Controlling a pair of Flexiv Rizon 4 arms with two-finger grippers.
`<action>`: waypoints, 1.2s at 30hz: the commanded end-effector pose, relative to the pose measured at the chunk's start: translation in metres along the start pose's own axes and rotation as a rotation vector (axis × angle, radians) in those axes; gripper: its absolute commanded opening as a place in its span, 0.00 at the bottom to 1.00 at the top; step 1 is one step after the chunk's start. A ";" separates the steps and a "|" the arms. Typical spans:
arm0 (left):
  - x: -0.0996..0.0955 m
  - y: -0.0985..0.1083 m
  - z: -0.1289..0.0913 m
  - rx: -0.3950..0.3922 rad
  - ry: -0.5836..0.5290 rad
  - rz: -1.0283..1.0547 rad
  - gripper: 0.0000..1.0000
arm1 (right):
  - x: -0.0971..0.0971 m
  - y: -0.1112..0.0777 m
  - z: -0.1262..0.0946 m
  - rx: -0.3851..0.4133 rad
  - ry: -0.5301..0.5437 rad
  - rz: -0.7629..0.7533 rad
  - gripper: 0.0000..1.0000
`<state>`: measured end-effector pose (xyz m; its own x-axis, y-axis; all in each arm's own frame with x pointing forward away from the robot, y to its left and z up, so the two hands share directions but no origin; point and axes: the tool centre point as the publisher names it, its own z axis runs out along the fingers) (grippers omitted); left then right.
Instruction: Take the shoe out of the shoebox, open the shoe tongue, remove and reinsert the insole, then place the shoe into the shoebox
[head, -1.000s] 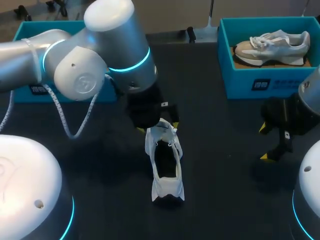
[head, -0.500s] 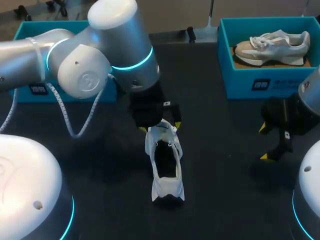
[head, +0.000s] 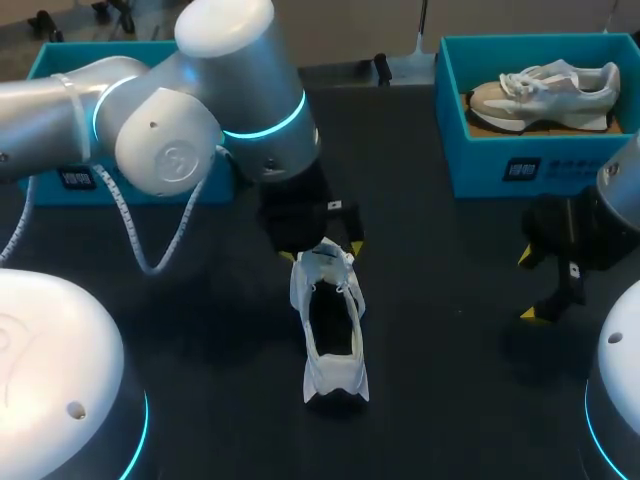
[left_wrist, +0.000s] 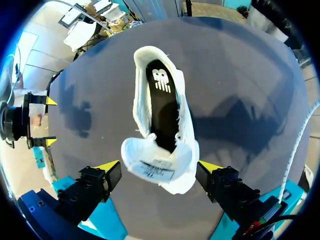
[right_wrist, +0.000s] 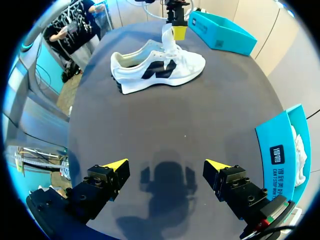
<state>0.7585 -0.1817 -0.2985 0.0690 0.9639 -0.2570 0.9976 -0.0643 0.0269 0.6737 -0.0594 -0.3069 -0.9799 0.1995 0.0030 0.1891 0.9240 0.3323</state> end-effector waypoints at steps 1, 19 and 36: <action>-0.007 0.004 -0.013 -0.023 0.022 0.015 1.00 | 0.001 0.000 0.001 0.003 -0.002 0.000 1.00; -0.007 0.029 -0.027 -0.023 0.088 0.025 0.28 | 0.001 0.000 0.001 0.003 -0.002 0.000 1.00; -0.002 -0.027 -0.012 0.086 0.092 0.046 0.24 | 0.001 0.000 0.001 0.003 -0.002 0.000 1.00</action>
<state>0.7413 -0.1811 -0.2848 0.1167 0.9789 -0.1678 0.9897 -0.1287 -0.0625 0.6737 -0.0594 -0.3069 -0.9799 0.1994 0.0030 0.1891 0.9240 0.3323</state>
